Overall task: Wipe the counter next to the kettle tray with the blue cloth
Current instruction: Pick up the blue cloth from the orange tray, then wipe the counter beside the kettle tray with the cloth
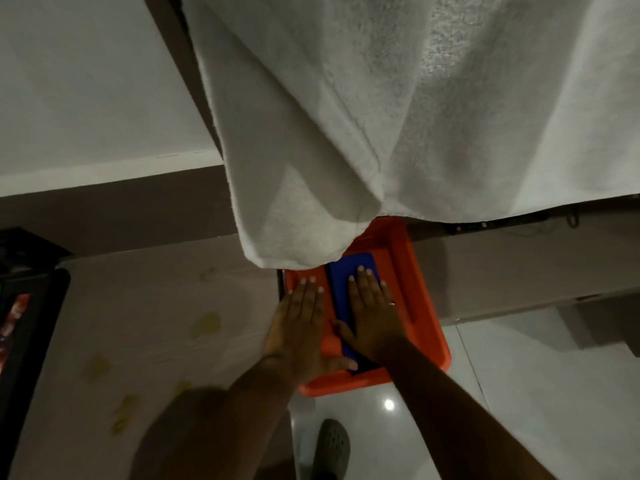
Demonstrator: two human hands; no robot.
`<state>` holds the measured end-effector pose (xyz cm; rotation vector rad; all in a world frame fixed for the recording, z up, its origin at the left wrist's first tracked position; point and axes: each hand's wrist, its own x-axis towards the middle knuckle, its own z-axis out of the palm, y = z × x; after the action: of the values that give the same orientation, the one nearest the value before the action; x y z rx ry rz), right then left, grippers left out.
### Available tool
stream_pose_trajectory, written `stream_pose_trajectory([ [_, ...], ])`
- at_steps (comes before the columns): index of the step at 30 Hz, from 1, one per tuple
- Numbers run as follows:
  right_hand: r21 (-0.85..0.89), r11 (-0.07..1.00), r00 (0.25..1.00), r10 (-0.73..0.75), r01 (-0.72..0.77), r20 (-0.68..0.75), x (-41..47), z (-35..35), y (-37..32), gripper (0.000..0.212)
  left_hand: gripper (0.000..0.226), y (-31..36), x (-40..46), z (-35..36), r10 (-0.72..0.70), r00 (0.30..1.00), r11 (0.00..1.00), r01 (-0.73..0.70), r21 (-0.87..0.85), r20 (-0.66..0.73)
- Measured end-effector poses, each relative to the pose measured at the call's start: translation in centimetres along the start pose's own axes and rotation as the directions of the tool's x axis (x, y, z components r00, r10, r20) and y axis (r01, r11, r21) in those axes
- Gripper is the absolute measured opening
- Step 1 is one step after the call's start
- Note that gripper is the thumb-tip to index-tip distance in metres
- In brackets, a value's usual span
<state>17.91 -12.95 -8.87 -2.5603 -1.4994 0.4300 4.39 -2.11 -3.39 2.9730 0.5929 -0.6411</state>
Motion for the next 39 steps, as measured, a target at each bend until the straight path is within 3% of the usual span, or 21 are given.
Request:
stream_pose_trajectory([
  [10, 0.063, 0.997, 0.999, -0.049, 0.048, 0.024, 0.8, -0.6, 1.0, 0.068, 0.143, -0.4, -0.1, 0.1, 0.037, 0.999, 0.999, -0.039, -0.036, -0.038],
  [12, 0.152, 0.988, 1.000, -0.026, 0.025, 0.004, 0.6, -1.2, 0.9, 0.067, 0.142, -0.8, -0.5, 0.2, 0.077, 0.994, 0.993, -0.083, -0.083, -0.079],
  [15, 0.416, 0.904, 0.992, 0.125, -0.101, -0.030, -0.1, -3.6, -0.5, 0.071, 0.134, -1.7, -2.2, 0.1, 0.119, 0.980, 0.973, -0.147, -0.178, -0.162],
  [19, 0.604, 0.787, 0.945, 0.279, -0.121, -0.173, -2.2, -7.1, -4.3, 0.059, 0.125, -3.7, -7.2, 0.3, 0.040, 0.972, 0.969, -0.095, -0.229, -0.231],
  [22, 0.693, 0.715, 0.938, 0.297, -0.093, -0.181, -4.7, -8.5, -9.1, 0.041, 0.116, -6.4, -12.1, 1.2, -0.041, 0.947, 0.978, -0.027, -0.206, -0.318],
  [23, 0.700, 0.709, 0.942, 0.287, -0.086, -0.176, -5.7, -8.6, -11.1, 0.043, 0.115, -7.5, -13.9, 1.7, -0.071, 0.944, 0.974, -0.004, -0.226, -0.322],
  [26, 0.671, 0.741, 0.965, 0.194, -0.027, -0.175, -9.0, -7.3, -17.4, 0.052, 0.121, -11.1, -20.0, 3.6, -0.191, 0.932, 0.940, 0.084, -0.329, -0.308],
  [29, 0.540, 0.841, 0.991, 0.054, 0.021, -0.122, -12.1, -3.9, -23.2, 0.054, 0.135, -15.2, -26.6, 6.9, -0.353, 0.906, 0.875, 0.232, -0.425, -0.232],
  [32, 0.318, 0.947, 0.999, -0.052, 0.054, -0.014, -13.9, 0.3, -26.2, 0.059, 0.118, -17.6, -31.7, 11.7, -0.460, 0.860, 0.833, 0.332, -0.442, -0.221],
  [35, 0.108, 0.993, 0.999, -0.048, 0.049, -0.017, -14.1, 2.3, -27.8, 0.067, 0.104, -19.0, -35.3, 15.9, -0.493, 0.850, 0.810, 0.371, -0.454, -0.187],
  [39, 0.016, 1.000, 0.999, -0.002, 0.003, -0.033, -12.6, 3.0, -28.9, 0.067, 0.110, -20.0, -37.1, 17.5, -0.619, 0.773, 0.721, 0.487, -0.494, -0.141],
])
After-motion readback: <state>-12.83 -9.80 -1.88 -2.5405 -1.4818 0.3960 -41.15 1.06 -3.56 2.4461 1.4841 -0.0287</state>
